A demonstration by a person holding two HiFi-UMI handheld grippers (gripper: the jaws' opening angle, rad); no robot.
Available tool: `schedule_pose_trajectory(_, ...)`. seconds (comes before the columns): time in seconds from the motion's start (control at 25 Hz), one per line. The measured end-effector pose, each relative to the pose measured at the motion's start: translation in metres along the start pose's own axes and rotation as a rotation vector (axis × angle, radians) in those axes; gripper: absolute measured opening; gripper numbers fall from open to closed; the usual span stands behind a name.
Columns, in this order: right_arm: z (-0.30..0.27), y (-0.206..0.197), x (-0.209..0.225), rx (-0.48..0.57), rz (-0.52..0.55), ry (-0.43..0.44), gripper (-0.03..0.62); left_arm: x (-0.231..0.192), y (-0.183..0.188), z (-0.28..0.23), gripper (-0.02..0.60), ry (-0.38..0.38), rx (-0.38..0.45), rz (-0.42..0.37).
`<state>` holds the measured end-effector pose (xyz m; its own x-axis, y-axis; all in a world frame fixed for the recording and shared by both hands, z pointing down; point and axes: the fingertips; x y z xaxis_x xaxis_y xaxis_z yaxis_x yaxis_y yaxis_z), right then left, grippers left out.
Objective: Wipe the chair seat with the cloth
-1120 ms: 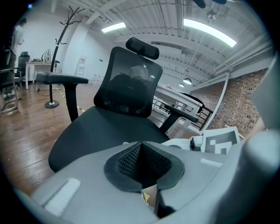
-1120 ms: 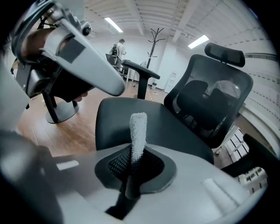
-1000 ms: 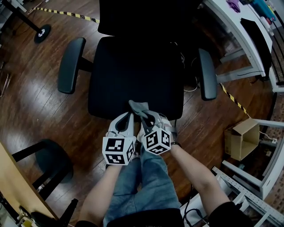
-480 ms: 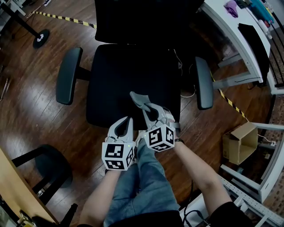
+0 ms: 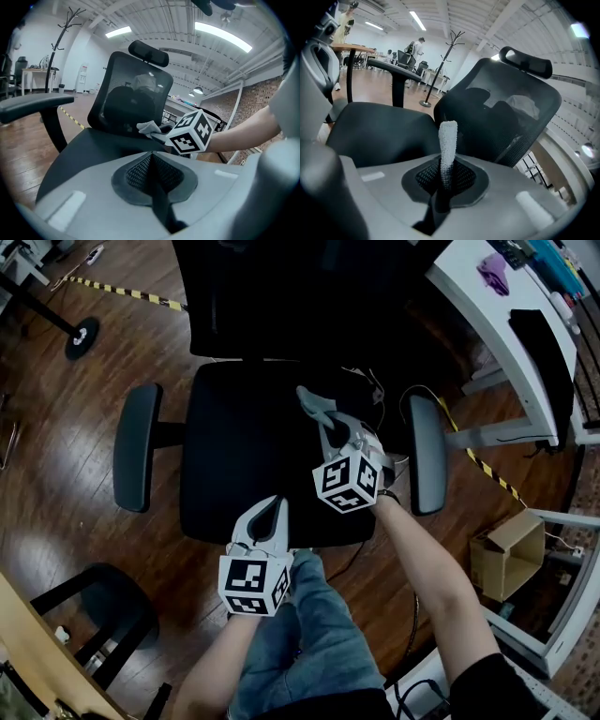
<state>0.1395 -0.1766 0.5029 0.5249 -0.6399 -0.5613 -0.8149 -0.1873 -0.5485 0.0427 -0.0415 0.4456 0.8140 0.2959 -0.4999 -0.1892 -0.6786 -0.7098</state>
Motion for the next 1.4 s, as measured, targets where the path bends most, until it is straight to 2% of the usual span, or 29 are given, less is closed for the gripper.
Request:
schedule_pose_trajectory(0.36, -0.075, -0.037, 0.044, -0.128, -0.022, 0.026, 0.009, -0.001, 0.031, -0.051, 0.003, 0.001, -0.007, 0.001)
schedule_pose_trajectory(0.72, -0.117, -0.071, 0.055, -0.215, -0.012, 0.07, 0.009, -0.02, 0.033, -0.083, 0.003, 0.03, -0.03, 0.035)
schedule_pose_trajectory(1.04, -0.114, -0.077, 0.038, -0.219, -0.033, 0.097, 0.009, -0.025, 0.026, -0.095, 0.003, 0.018, -0.054, 0.03)
schedule_pose_trajectory(1.4, -0.07, -0.07, -0.002, -0.202, -0.079, 0.106, 0.009, -0.022, 0.017, -0.075, 0.003, 0.008, -0.058, 0.031)
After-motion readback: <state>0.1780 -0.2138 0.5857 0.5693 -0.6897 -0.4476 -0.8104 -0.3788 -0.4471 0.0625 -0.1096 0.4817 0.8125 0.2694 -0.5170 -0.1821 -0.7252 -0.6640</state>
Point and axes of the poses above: the fingertips, and each gripper's own axes: z backward along the fingers, x to its right, y out of its top, and after that the axes turned 11 degrees about z, right-handed
